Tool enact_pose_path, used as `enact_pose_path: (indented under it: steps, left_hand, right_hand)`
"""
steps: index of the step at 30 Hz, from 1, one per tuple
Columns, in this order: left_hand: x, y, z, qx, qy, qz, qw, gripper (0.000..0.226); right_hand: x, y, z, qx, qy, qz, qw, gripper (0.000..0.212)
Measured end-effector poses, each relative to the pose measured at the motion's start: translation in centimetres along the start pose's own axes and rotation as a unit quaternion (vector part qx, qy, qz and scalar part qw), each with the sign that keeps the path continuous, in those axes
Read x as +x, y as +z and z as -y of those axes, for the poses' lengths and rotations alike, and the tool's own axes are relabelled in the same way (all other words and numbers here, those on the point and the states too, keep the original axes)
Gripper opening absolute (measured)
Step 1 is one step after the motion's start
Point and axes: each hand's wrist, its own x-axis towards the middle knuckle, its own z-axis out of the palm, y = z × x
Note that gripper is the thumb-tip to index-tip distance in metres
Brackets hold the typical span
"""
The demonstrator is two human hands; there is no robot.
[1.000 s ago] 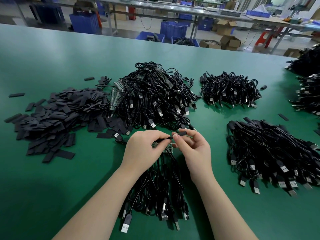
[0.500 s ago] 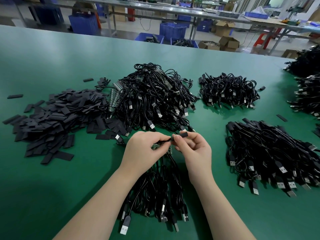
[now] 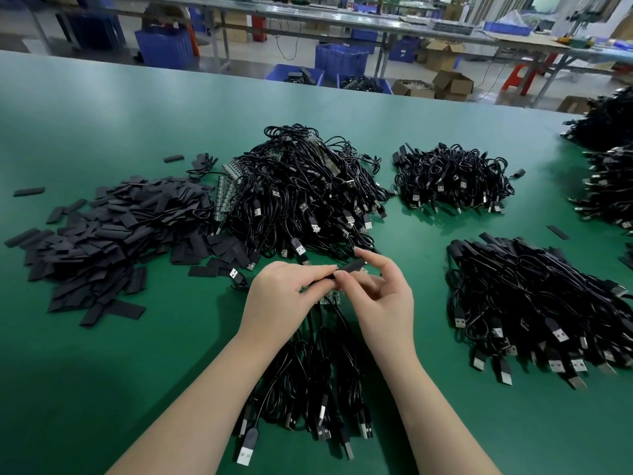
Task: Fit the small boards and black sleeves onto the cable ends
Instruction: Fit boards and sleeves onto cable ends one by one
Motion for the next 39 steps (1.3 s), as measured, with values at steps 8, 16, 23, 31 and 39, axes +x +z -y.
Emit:
enact_pose_path:
  steps: [8,16,23,31,39]
  left_hand:
    - [0.2,-0.1,0.5,0.063,0.029,-0.013,0.997,0.022]
    - [0.8,-0.5,0.0,-0.204,-0.095,-0.047,0.973,0.023]
    - [0.4,0.4,-0.8,-0.271,-0.102,0.072,0.954,0.014]
    - [0.5,-0.3,-0.7,-0.044,0.049,-0.021,0.998,0.032]
    - [0.5,-0.2,0.4,-0.034,-0.017,-0.049,0.998,0.035]
  right_hand:
    - [-0.2,-0.1,-0.3,-0.098,-0.030,0.012,0.995,0.046]
    - [-0.6,0.4,-0.6,-0.211,-0.033,0.116,0.970,0.042]
    - [-0.6,0.6,-0.4,-0.201,-0.067,0.109,0.971,0.013]
    - [0.4,0.3,1.6,-0.018,-0.061,0.003,0.998,0.023]
    - [6.1,-6.9,6.2,-0.291,-0.024,-0.142,0.946,0.022]
